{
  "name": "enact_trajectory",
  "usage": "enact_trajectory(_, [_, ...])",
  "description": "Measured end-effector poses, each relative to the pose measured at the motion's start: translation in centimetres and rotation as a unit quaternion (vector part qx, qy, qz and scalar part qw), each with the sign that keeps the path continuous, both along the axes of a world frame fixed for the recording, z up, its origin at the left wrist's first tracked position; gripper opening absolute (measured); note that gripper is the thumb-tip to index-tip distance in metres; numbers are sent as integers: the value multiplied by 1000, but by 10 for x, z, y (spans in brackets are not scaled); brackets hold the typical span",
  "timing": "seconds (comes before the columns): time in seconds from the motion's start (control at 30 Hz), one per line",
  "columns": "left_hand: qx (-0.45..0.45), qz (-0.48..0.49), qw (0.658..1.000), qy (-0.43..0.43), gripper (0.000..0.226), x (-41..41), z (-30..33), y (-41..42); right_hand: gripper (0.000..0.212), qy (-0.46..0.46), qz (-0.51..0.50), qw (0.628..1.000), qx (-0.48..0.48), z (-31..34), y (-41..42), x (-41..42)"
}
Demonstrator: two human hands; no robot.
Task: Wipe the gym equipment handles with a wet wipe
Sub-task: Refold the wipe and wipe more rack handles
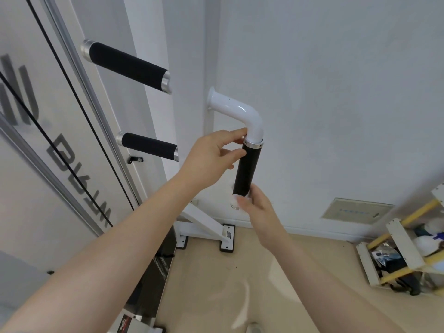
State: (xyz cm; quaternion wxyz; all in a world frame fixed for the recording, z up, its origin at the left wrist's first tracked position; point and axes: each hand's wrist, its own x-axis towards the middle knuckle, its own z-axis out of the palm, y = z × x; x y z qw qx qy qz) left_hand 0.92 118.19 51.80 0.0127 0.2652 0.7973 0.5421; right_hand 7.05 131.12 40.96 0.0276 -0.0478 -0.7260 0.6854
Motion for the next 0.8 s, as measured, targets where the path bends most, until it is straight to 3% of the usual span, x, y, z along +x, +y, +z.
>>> enact_trajectory(0.13, [13,6,1000,-10,42,0,0,-1,52,108,9,993,-34,40,2,-2])
enact_trajectory(0.27, [2,-9,1000,2,39,0,0,-1,50,208,-11,976,-57,76,5,-11])
enact_trajectory(0.33, [-13,-23,1000,14,41,0,0,-3,42,182,-48,982,-20,71,3,-13])
enact_trajectory(0.4, [-24,-37,999,8,43,1,1,-5,30,98,-80,990,55,42,-4,-12])
enact_trajectory(0.5, [-31,-44,999,-7,44,7,-1,-9,28,-31,-61,986,151,17,-13,-7])
enact_trajectory(0.7, [1,-24,999,-28,30,14,-11,-19,32,89,-64,994,-12,60,-6,-9])
enact_trajectory(0.8, [1,-22,999,-34,30,17,-9,-20,28,-25,-58,995,79,14,-15,-1])
